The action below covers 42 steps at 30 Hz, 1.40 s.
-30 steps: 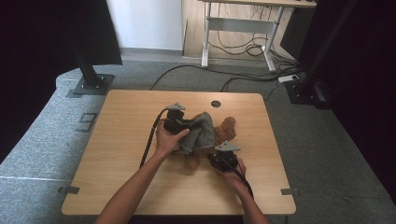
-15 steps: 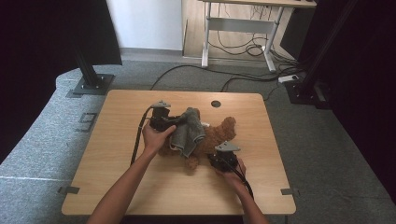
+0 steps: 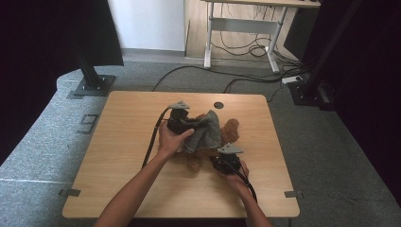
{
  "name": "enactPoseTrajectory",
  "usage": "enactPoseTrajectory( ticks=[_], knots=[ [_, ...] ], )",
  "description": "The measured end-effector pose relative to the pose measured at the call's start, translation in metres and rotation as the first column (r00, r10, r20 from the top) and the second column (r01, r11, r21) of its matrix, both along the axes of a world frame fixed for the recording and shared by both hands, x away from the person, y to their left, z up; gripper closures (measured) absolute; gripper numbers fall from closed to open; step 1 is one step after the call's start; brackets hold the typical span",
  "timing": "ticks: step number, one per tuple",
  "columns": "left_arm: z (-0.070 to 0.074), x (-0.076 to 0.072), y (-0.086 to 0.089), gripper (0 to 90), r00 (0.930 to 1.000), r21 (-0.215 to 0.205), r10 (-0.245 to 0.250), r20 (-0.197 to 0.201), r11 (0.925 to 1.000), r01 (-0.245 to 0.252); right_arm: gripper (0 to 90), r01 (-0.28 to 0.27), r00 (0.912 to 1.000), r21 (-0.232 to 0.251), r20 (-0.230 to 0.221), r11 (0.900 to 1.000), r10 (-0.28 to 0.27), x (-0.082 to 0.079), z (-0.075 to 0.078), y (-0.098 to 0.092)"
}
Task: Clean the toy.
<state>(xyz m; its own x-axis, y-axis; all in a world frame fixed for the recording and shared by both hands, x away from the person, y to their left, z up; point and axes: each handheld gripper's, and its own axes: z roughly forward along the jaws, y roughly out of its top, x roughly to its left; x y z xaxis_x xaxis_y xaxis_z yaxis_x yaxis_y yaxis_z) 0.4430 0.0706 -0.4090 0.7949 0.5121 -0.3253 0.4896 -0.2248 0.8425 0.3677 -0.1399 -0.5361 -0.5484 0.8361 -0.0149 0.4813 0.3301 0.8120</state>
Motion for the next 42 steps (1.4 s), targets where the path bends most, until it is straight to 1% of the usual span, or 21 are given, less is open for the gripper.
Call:
enactPoseTrajectory(
  ticks=[3, 6, 8, 9, 12, 14, 16, 19, 21, 23, 28, 31, 34, 37, 39, 41, 42],
  knots=[
    [-0.001, 0.007, -0.015, 79.4, 0.9999, 0.008, -0.012, -0.009, 0.9999, 0.012, 62.9, 0.000, 1.0000, -0.002, 0.002, 1.000, 0.000, -0.001, 0.000, 0.000],
    [-0.004, 0.018, -0.032, 79.2, 0.9991, 0.014, -0.022, -0.036, 0.9996, 0.023, 63.0, 0.001, 1.0000, -0.005, 0.004, 1.000, -0.001, -0.001, 0.000, 0.001],
    [-0.008, 0.024, -0.045, 79.0, 0.9983, 0.026, -0.029, -0.050, 0.9992, 0.030, 62.9, 0.001, 1.0000, -0.006, 0.004, 1.000, -0.001, -0.002, 0.000, 0.001],
    [-0.009, 0.025, -0.048, 79.0, 0.9982, 0.030, -0.033, -0.050, 0.9990, 0.034, 62.9, 0.001, 1.0000, -0.006, 0.004, 1.000, -0.001, -0.002, 0.000, 0.001],
    [-0.015, 0.031, -0.063, 78.8, 0.9962, 0.045, -0.052, -0.070, 0.9975, 0.056, 62.9, 0.000, 1.0000, -0.007, 0.007, 1.000, 0.001, -0.002, -0.001, 0.001],
    [-0.020, 0.034, -0.069, 78.8, 0.9950, 0.054, -0.054, -0.085, 0.9968, 0.058, 62.9, 0.000, 1.0000, -0.006, 0.006, 1.000, 0.000, -0.002, -0.001, 0.001],
    [-0.024, 0.036, -0.073, 79.0, 0.9946, 0.077, -0.051, -0.090, 0.9953, 0.058, 62.9, -0.004, 1.0000, -0.007, 0.004, 1.000, 0.004, -0.003, -0.001, 0.000],
    [-0.028, 0.037, -0.074, 79.2, 0.9965, 0.127, -0.033, -0.077, 0.9910, 0.043, 62.9, -0.005, 1.0000, -0.007, 0.005, 1.000, 0.005, -0.003, -0.001, 0.000],
    [-0.027, 0.036, -0.072, 79.5, 0.9981, 0.161, -0.020, -0.058, 0.9865, 0.029, 62.9, -0.006, 1.0000, -0.008, 0.005, 1.000, 0.006, -0.003, -0.001, 0.000],
    [-0.027, 0.036, -0.069, 79.5, 0.9989, 0.182, -0.011, -0.046, 0.9830, 0.019, 62.9, -0.006, 1.0000, -0.009, 0.005, 1.000, 0.006, -0.003, -0.001, 0.001],
    [-0.026, 0.033, -0.057, 79.8, 0.9991, 0.204, 0.013, -0.041, 0.9790, -0.004, 62.8, -0.001, 1.0000, -0.010, 0.008, 1.000, 0.002, -0.004, -0.001, 0.001],
    [-0.025, 0.028, -0.046, 80.0, 0.9994, 0.224, 0.028, -0.021, 0.9744, -0.023, 62.8, 0.006, 1.0000, -0.002, 0.006, 1.000, -0.006, -0.004, -0.002, 0.001],
    [-0.026, 0.024, -0.031, 80.1, 0.9989, 0.222, 0.045, -0.016, 0.9743, -0.040, 62.8, 0.012, 0.9999, 0.006, 0.003, 1.000, -0.012, -0.004, -0.002, 0.001],
    [-0.031, 0.019, -0.012, 80.2, 0.9977, 0.208, 0.063, -0.023, 0.9764, -0.057, 62.8, 0.020, 0.9998, 0.027, -0.005, 0.999, -0.019, -0.003, -0.002, 0.000],
    [-0.037, 0.017, 0.001, 80.2, 0.9965, 0.207, 0.076, -0.036, 0.9761, -0.067, 62.8, 0.023, 0.9997, 0.040, -0.012, 0.999, -0.023, -0.003, -0.002, -0.001],
    [-0.044, 0.016, 0.015, 80.1, 0.9946, 0.205, 0.088, -0.056, 0.9760, -0.074, 62.8, 0.025, 0.9996, 0.045, -0.014, 0.999, -0.024, -0.002, -0.002, -0.002],
    [-0.049, 0.015, 0.023, 80.1, 0.9928, 0.192, 0.095, -0.072, 0.9782, -0.080, 62.8, 0.025, 0.9996, 0.045, -0.014, 0.999, -0.025, -0.002, -0.002, -0.002]
  ],
)
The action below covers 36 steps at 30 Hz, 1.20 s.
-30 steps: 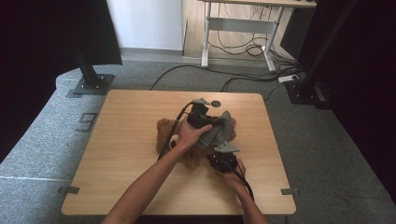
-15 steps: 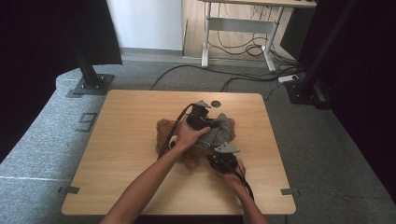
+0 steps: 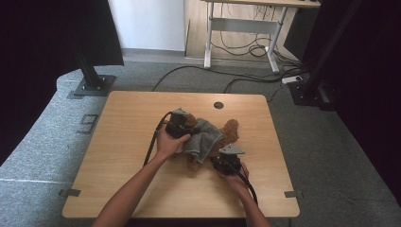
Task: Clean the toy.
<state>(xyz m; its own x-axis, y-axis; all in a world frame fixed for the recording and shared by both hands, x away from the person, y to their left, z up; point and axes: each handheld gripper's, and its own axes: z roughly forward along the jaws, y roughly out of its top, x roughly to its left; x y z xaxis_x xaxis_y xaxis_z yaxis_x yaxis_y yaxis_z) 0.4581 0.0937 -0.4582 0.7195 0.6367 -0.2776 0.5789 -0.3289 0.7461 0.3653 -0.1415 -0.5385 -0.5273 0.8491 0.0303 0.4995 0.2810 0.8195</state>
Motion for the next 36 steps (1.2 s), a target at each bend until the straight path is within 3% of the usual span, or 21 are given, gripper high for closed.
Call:
enactPoseTrajectory(
  ticks=[6, 9, 17, 22, 25, 30, 33, 36],
  knots=[
    [-0.011, -0.011, 0.023, 80.2, 0.9998, -0.049, 0.007, -0.021, 0.9988, -0.008, 62.8, 0.001, 1.0000, 0.007, -0.005, 1.000, -0.001, 0.001, -0.001, -0.001],
    [-0.011, -0.020, 0.024, 80.2, 0.9999, -0.049, -0.011, -0.005, 0.9987, 0.011, 62.8, 0.004, 1.0000, 0.004, -0.006, 1.000, -0.004, 0.001, -0.002, 0.000],
    [-0.001, -0.041, 0.019, 80.1, 0.9961, -0.113, -0.084, 0.027, 0.9899, 0.086, 63.4, 0.011, 0.9998, 0.020, -0.017, 1.000, -0.011, 0.002, -0.003, -0.002],
    [0.005, -0.053, 0.012, 79.9, 0.9919, -0.110, -0.116, 0.054, 0.9865, 0.121, 63.4, 0.013, 0.9998, 0.033, -0.018, 0.999, -0.013, 0.002, -0.002, -0.002],
    [0.001, -0.055, 0.012, 79.8, 0.9921, -0.100, -0.117, 0.045, 0.9875, 0.121, 63.4, 0.014, 0.9997, 0.042, -0.019, 0.999, -0.013, 0.003, -0.001, -0.003],
    [-0.018, -0.048, 0.017, 79.7, 0.9975, -0.023, -0.062, 0.035, 0.9977, 0.063, 64.7, 0.007, 0.9997, 0.059, -0.024, 0.998, -0.006, 0.004, 0.001, -0.004],
    [-0.023, -0.040, 0.029, 79.8, 0.9993, -0.068, -0.039, 0.001, 0.9969, 0.039, 65.2, -0.007, 0.9997, 0.069, -0.024, 0.998, 0.009, 0.004, 0.003, -0.005],
    [-0.021, -0.039, 0.031, 79.8, 0.9994, -0.057, -0.031, 0.013, 0.9979, 0.032, 65.3, -0.016, 0.9997, 0.073, -0.019, 0.997, 0.017, 0.004, 0.004, -0.004]
  ],
)
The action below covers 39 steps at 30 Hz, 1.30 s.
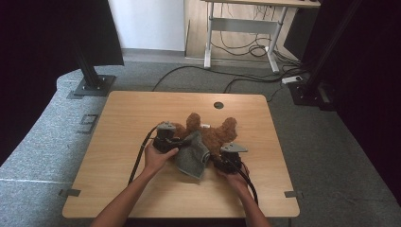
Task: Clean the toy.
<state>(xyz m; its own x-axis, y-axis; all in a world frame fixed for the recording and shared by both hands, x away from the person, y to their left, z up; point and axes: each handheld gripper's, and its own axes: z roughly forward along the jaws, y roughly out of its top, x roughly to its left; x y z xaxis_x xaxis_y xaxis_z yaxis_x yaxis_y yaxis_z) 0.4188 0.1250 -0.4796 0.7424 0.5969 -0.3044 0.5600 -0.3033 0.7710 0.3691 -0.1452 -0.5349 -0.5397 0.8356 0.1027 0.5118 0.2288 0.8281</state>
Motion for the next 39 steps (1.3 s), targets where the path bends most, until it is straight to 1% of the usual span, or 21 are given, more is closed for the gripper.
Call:
enactPoseTrajectory(
  ticks=[2, 5, 8, 10, 12, 14, 17, 18, 19, 21, 22, 24, 25, 29, 31, 34, 37, 39],
  knots=[
    [0.002, -0.003, 0.001, 79.7, 0.9999, 0.012, 0.000, 0.010, 0.9999, 0.000, 65.3, -0.001, 1.0000, 0.001, 0.000, 1.000, 0.001, 0.000, 0.000, 0.000],
    [0.003, -0.009, 0.005, 79.6, 0.9999, 0.004, 0.002, 0.014, 1.0000, -0.002, 65.3, -0.003, 1.0000, 0.003, -0.001, 1.000, 0.003, 0.000, 0.000, -0.001],
    [0.004, -0.018, 0.010, 79.5, 0.9999, -0.004, -0.003, 0.011, 1.0000, 0.003, 65.3, -0.001, 1.0000, 0.006, -0.003, 1.000, 0.001, 0.000, 0.000, -0.001],
    [0.005, -0.025, 0.010, 79.3, 0.9997, -0.006, -0.024, 0.009, 0.9997, 0.025, 65.3, 0.000, 1.0000, 0.010, -0.005, 1.000, 0.000, 0.001, 0.000, -0.002],
    [0.004, -0.032, 0.006, 79.2, 0.9982, -0.011, -0.059, -0.002, 0.9982, 0.059, 65.3, 0.003, 1.0000, 0.017, -0.009, 1.000, -0.003, 0.001, 0.001, -0.002],
    [0.000, -0.035, -0.001, 79.2, 0.9973, -0.002, -0.073, -0.013, 0.9974, 0.073, 65.3, 0.004, 1.0000, 0.018, -0.007, 1.000, -0.003, 0.002, 0.001, -0.002],
    [-0.013, -0.036, -0.012, 79.2, 0.9957, 0.035, -0.083, -0.041, 0.9958, 0.084, 65.3, 0.005, 1.0000, 0.017, -0.006, 1.000, -0.005, 0.002, 0.001, -0.002],
    [-0.017, -0.035, -0.013, 79.2, 0.9952, 0.043, -0.083, -0.051, 0.9954, 0.085, 65.2, 0.005, 1.0000, 0.017, -0.007, 1.000, -0.005, 0.002, 0.001, -0.002],
    [-0.022, -0.034, -0.014, 79.1, 0.9948, 0.051, -0.077, -0.066, 0.9955, 0.081, 65.2, 0.004, 1.0000, 0.016, -0.007, 1.000, -0.004, 0.002, 0.001, -0.002],
    [-0.029, -0.032, -0.013, 79.1, 0.9937, 0.050, -0.068, -0.089, 0.9961, 0.073, 65.3, 0.002, 1.0000, 0.016, -0.007, 1.000, -0.002, 0.002, 0.001, -0.002],
    [-0.032, -0.031, -0.011, 79.1, 0.9931, 0.049, -0.066, -0.097, 0.9962, 0.071, 65.3, 0.001, 1.0000, 0.016, -0.006, 1.000, -0.001, 0.002, 0.001, -0.003],
    [-0.038, -0.029, -0.007, 79.0, 0.9920, 0.064, -0.058, -0.112, 0.9958, 0.066, 65.3, -0.001, 1.0000, 0.017, -0.006, 1.000, 0.001, 0.002, 0.001, -0.003],
    [-0.040, -0.029, -0.004, 79.0, 0.9917, 0.070, -0.046, -0.120, 0.9961, 0.055, 65.3, -0.001, 1.0000, 0.018, -0.006, 1.000, 0.001, 0.002, 0.001, -0.003],
    [-0.043, -0.027, 0.013, 79.0, 0.9898, 0.067, 0.001, -0.143, 0.9977, 0.009, 65.2, 0.001, 1.0000, 0.026, -0.009, 1.000, -0.001, 0.002, 0.001, -0.004],
    [-0.044, -0.026, 0.021, 79.0, 0.9879, 0.059, 0.009, -0.155, 0.9983, 0.000, 65.3, 0.000, 0.9999, 0.025, -0.010, 1.000, 0.000, 0.002, 0.001, -0.004],
    [-0.045, -0.026, 0.028, 79.0, 0.9868, 0.051, 0.017, -0.161, 0.9987, -0.008, 65.2, -0.001, 1.0000, 0.024, -0.008, 1.000, 0.001, 0.002, 0.001, -0.004],
    [-0.045, -0.026, 0.032, 78.9, 0.9879, 0.058, 0.022, -0.154, 0.9982, -0.013, 65.2, -0.002, 1.0000, 0.024, -0.009, 1.000, 0.002, 0.002, 0.001, -0.004],
    [-0.046, -0.026, 0.035, 78.9, 0.9874, 0.058, 0.028, -0.156, 0.9982, -0.019, 65.2, -0.004, 1.0000, 0.023, -0.009, 1.000, 0.004, 0.002, 0.001, -0.004]
  ],
)
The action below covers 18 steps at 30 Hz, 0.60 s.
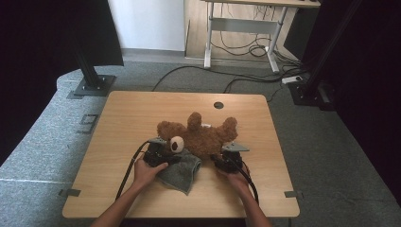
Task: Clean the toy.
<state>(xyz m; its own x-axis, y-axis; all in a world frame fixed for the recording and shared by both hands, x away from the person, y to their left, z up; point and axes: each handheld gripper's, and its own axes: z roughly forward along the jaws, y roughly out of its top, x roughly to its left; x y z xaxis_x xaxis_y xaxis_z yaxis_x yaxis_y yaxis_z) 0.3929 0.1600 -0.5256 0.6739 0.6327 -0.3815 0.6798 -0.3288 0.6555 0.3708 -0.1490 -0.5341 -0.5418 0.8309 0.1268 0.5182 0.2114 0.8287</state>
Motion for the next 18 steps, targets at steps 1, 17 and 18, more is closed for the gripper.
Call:
enactPoseTrajectory(
  ticks=[1, 17, 18],
  knots=[
    [-0.001, 0.000, 0.003, 78.9, 1.0000, -0.004, 0.004, -0.004, 1.0000, -0.004, 65.2, -0.001, 1.0000, 0.000, 0.000, 1.000, 0.001, 0.000, 0.000, 0.000],
    [0.013, -0.018, 0.040, 78.2, 0.9997, -0.091, 0.015, 0.019, 0.9957, -0.013, 55.8, -0.020, 0.9995, 0.001, 0.027, 1.000, 0.020, -0.002, 0.003, -0.002],
    [0.017, -0.018, 0.041, 78.1, 0.9994, -0.101, 0.012, 0.032, 0.9948, -0.009, 55.8, -0.019, 0.9994, 0.006, 0.027, 1.000, 0.019, -0.002, 0.003, -0.002]
  ],
)
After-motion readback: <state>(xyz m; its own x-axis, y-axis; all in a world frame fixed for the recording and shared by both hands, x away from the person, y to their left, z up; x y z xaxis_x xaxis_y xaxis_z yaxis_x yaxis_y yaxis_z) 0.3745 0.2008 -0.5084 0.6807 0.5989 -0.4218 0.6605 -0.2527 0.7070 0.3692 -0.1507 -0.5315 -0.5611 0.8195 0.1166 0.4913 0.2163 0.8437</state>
